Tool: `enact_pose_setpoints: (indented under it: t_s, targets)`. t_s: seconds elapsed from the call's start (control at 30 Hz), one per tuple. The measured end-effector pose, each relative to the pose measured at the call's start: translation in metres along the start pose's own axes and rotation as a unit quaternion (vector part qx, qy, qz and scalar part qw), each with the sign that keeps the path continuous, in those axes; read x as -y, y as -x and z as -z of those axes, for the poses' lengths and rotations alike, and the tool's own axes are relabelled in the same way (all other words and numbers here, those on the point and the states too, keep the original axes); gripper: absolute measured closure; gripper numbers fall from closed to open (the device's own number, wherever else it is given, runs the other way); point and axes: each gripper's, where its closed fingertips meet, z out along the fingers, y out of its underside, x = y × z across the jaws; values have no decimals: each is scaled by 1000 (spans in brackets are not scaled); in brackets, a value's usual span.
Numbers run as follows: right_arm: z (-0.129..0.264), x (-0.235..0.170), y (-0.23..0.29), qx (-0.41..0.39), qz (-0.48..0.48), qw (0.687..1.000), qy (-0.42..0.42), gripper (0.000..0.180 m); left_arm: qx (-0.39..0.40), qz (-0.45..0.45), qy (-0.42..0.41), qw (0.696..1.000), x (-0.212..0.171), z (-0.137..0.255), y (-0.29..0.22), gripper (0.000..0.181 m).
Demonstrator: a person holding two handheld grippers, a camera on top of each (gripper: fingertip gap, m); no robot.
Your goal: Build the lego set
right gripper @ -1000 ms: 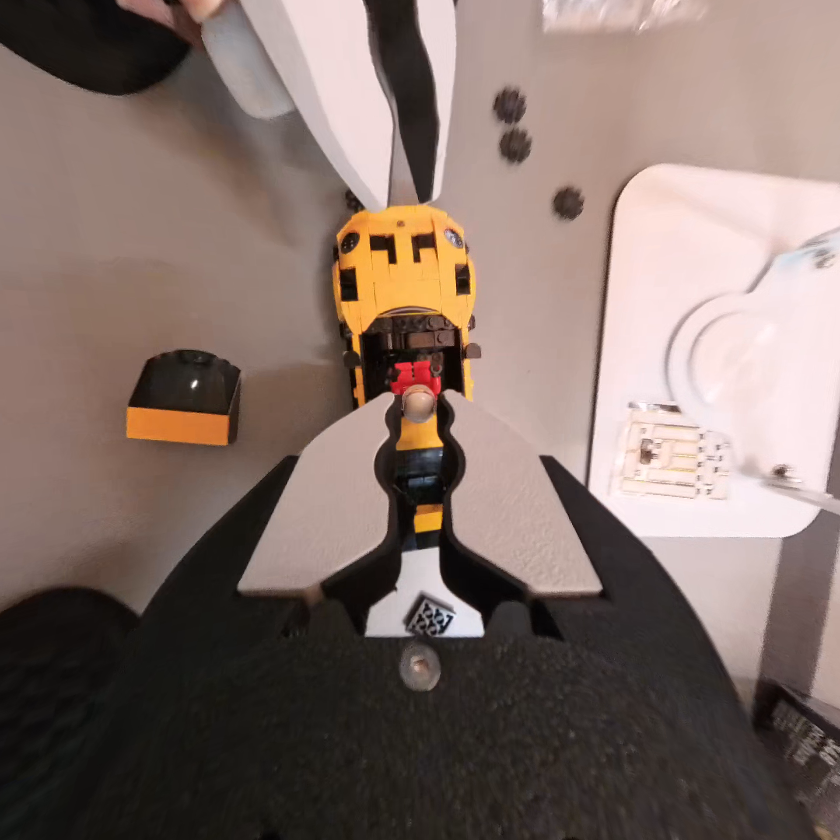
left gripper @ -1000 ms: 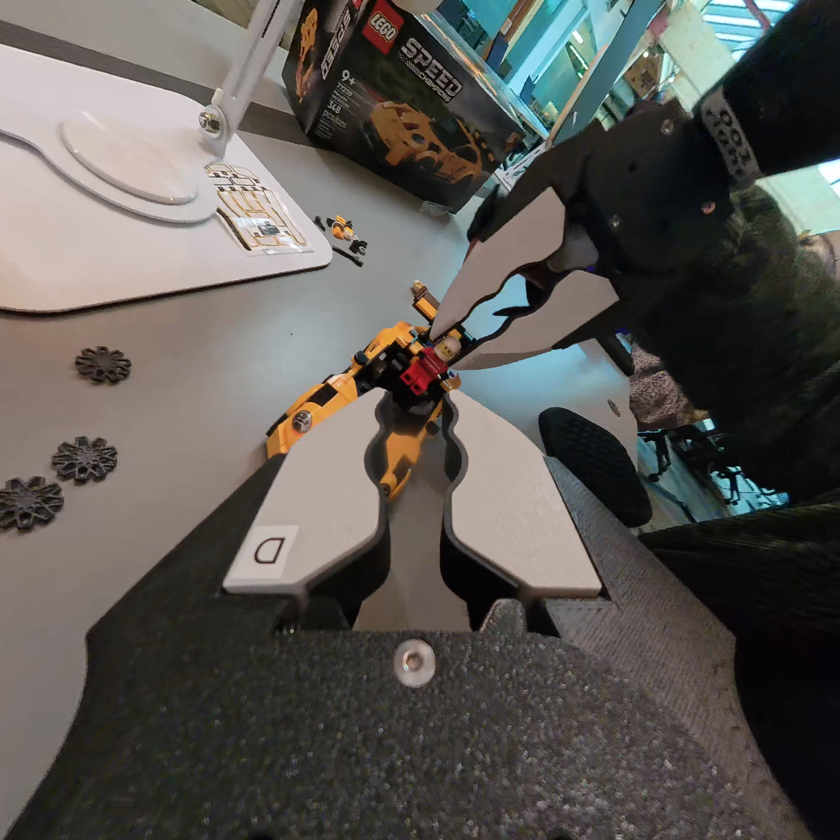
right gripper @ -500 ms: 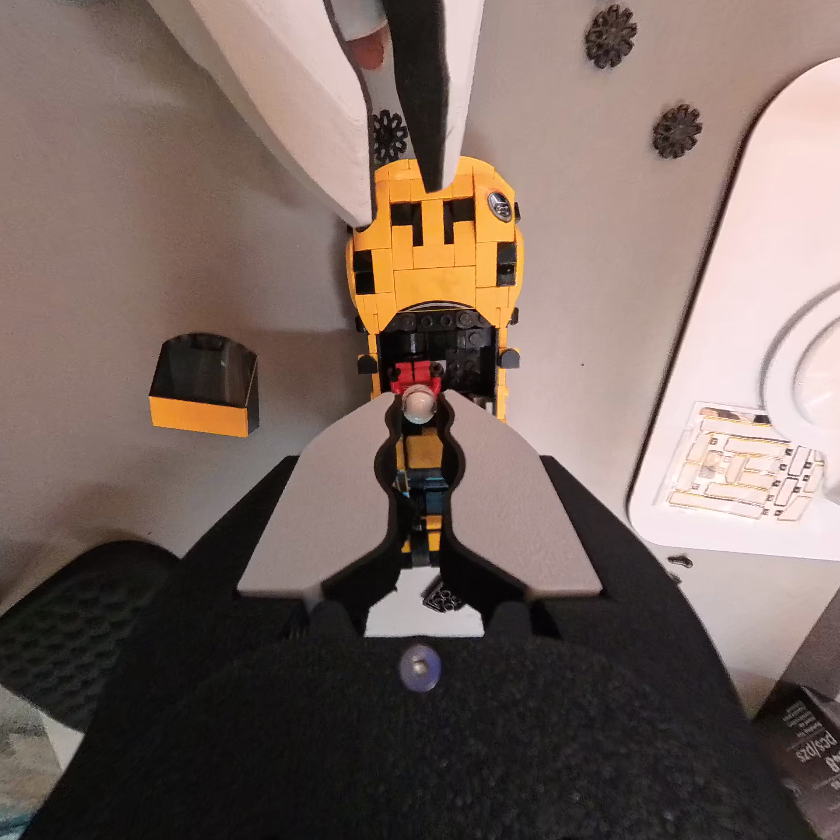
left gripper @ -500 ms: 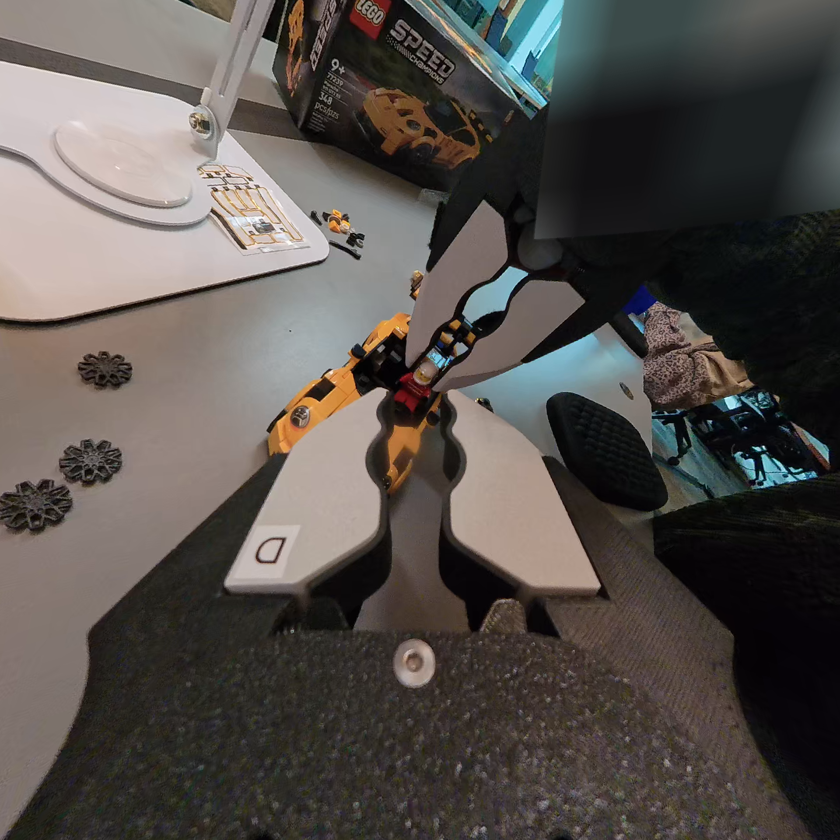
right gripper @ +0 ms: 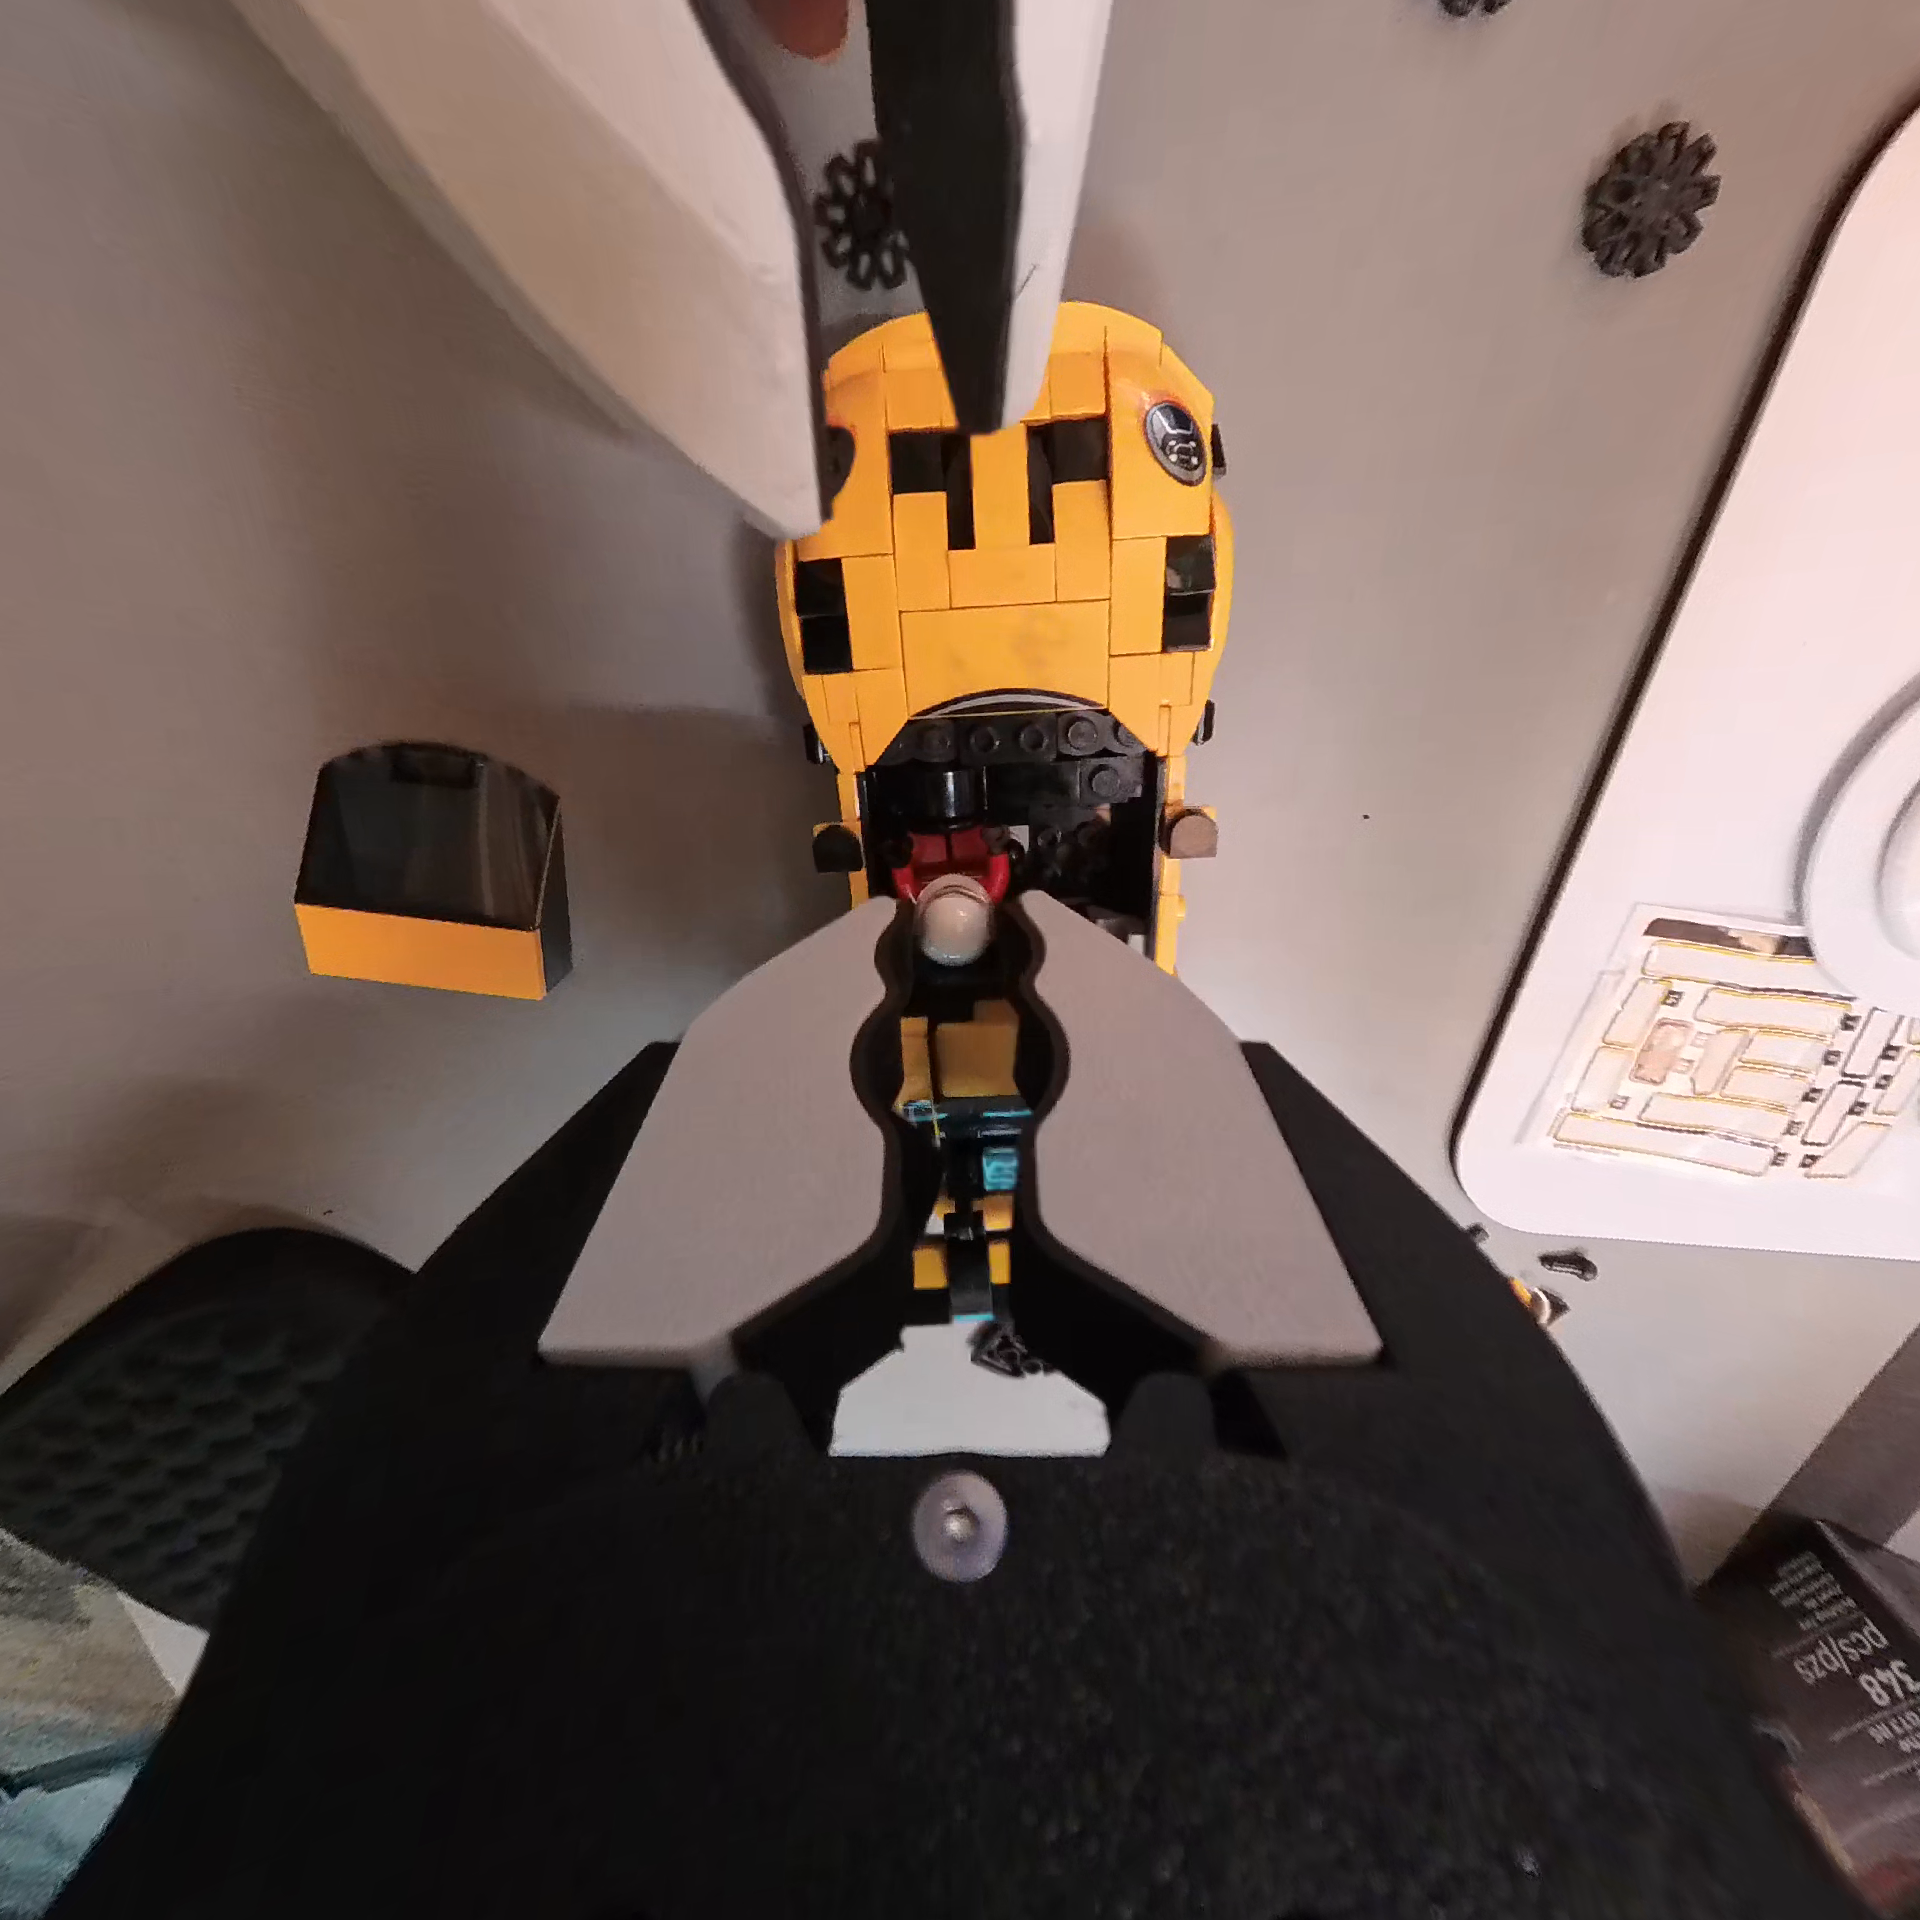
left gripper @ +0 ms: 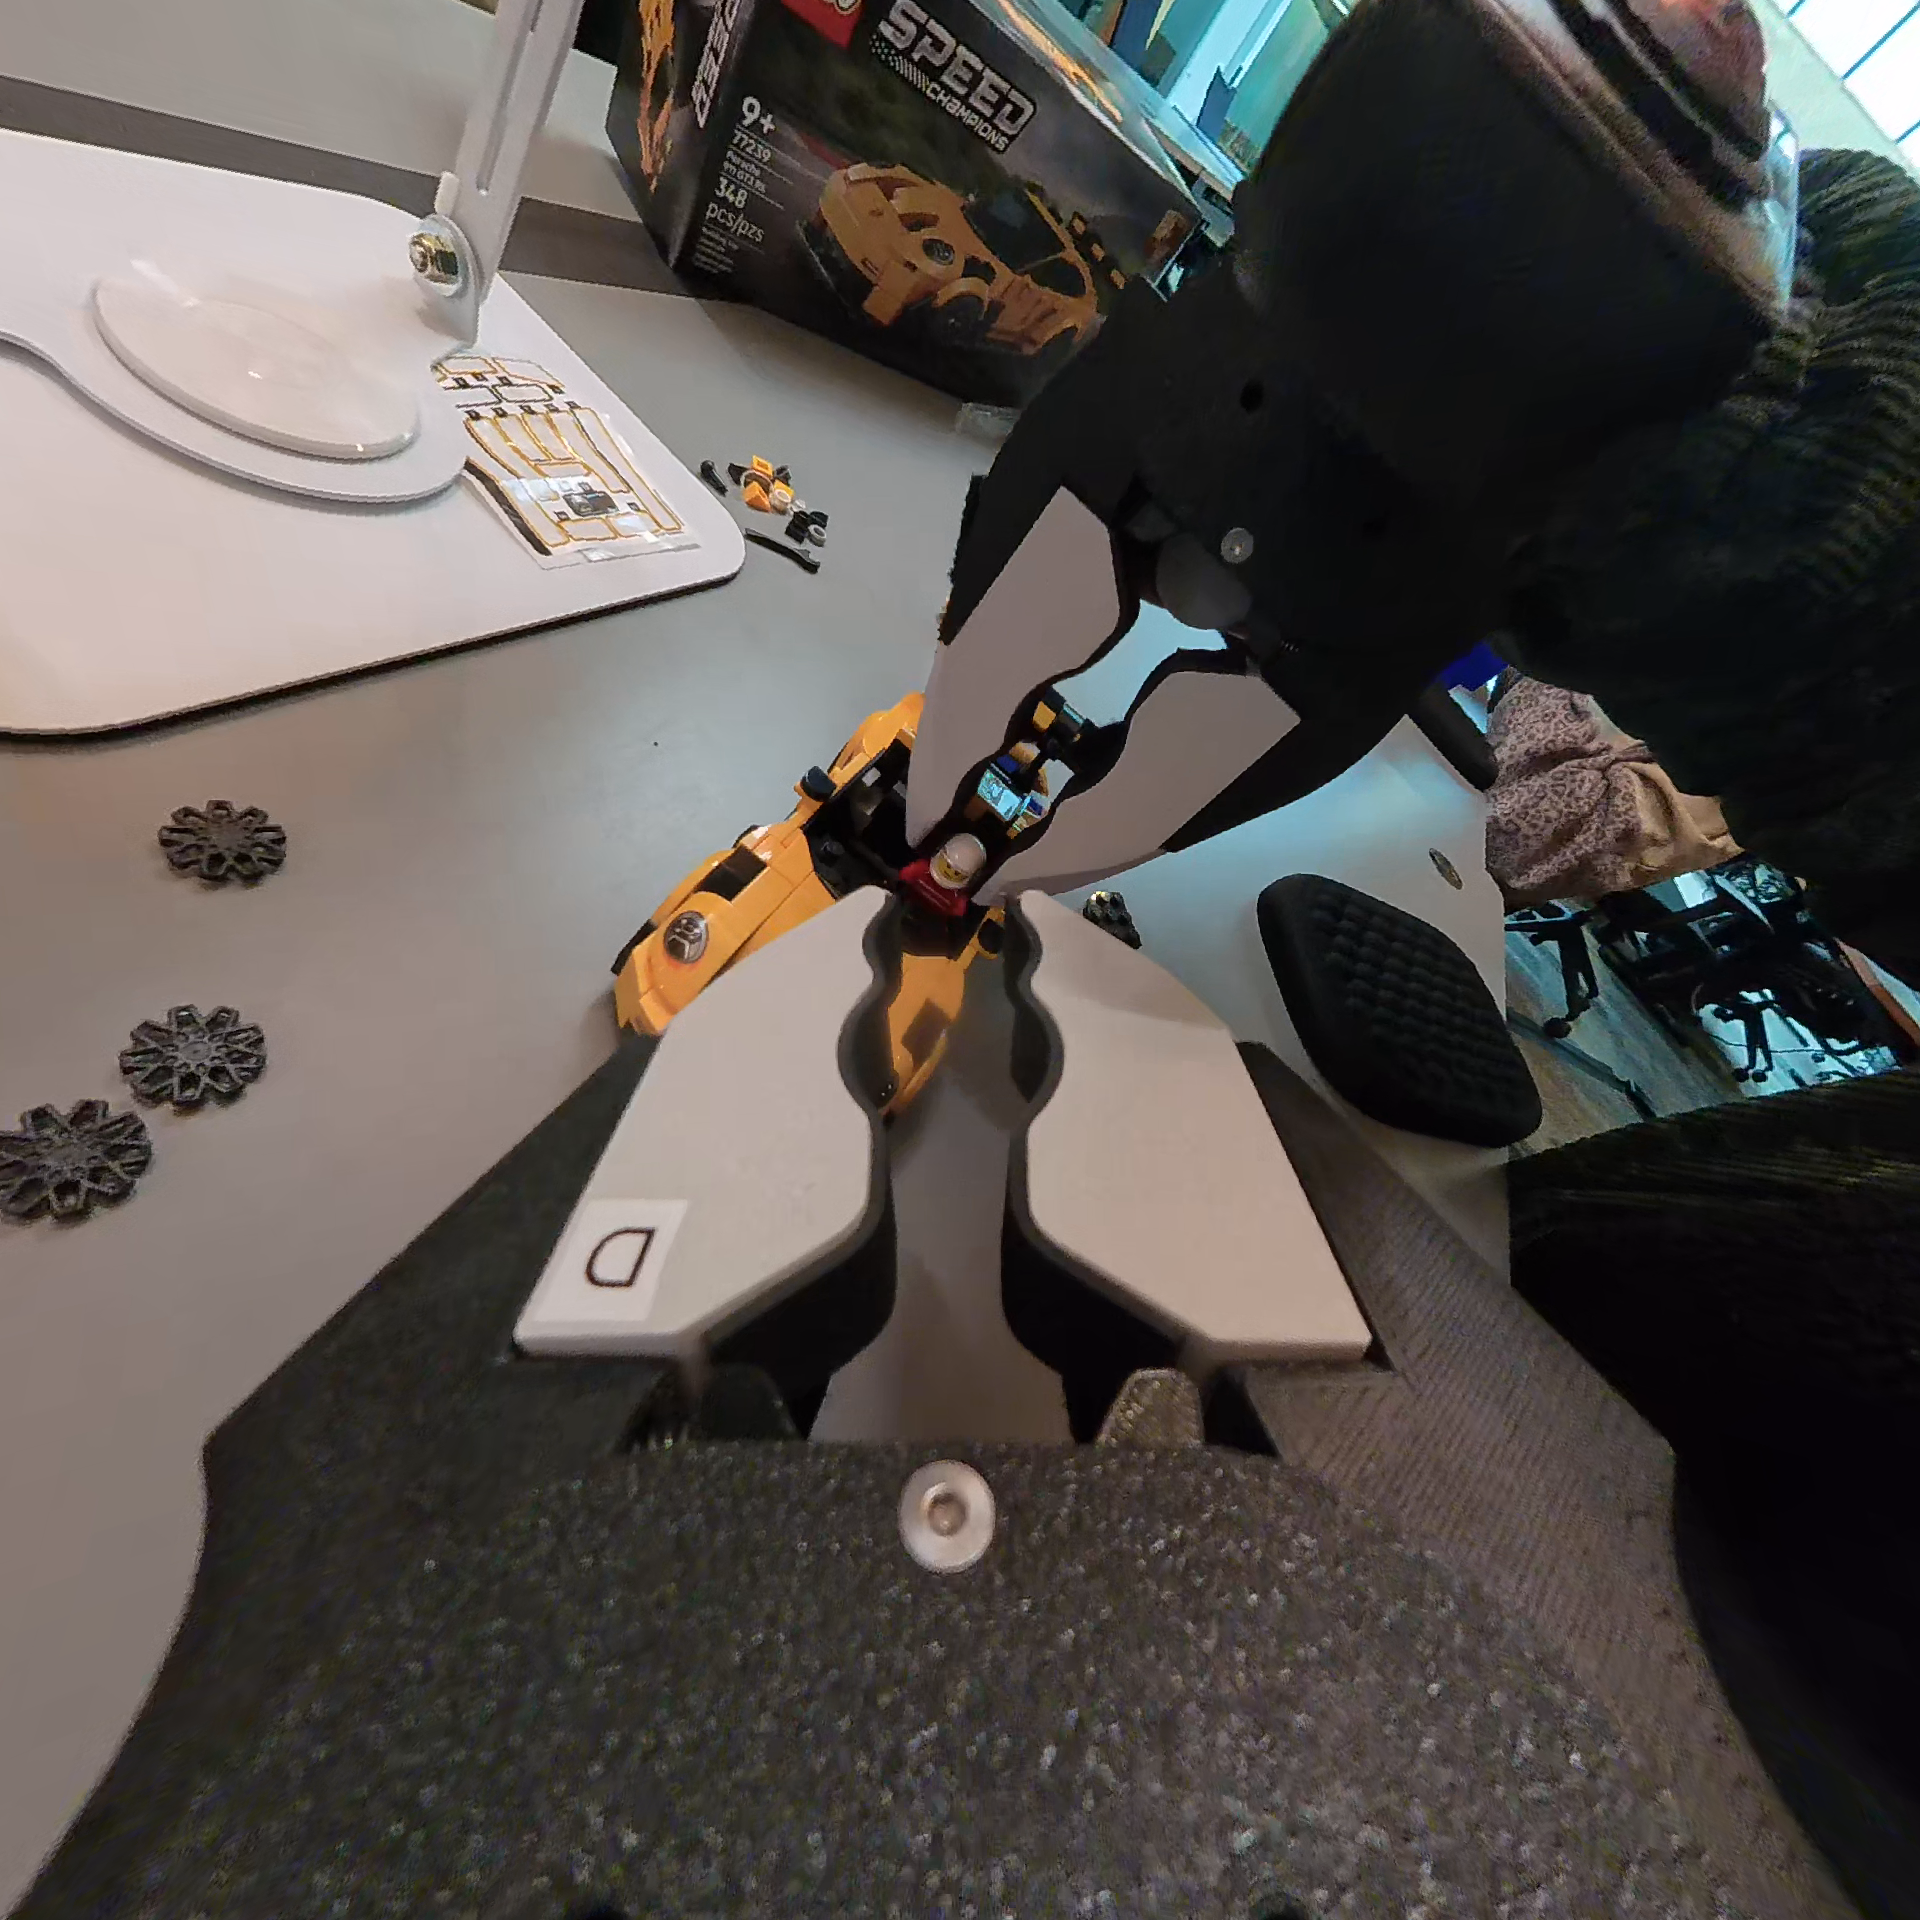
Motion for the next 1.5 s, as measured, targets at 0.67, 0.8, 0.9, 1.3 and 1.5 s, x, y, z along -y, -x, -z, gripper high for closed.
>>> enact_pose_setpoints:
  t_s: [0.67,0.8,0.9,1.3,1.5]
  targets:
    - [11,2,1,29,16,999,-4,172,-12,-3,3,1000,-1,-1,-5,162]
    - [13,1,2,31,9,999,-7,172,-10,-5,2,1000,-1,-1,-5,162]
    - [33,2,0,12,-4,999,-49,170,-7,-5,2,1000,-1,0,-3,163]
    - [28,-26,92,-39,-79,974,-211,131,25,-91,18,995,-4,-3,-1,163]
    - [-13,-11,114,-26,-85,974,-208,111,26,-108,26,993,-10,-9,-2,163]
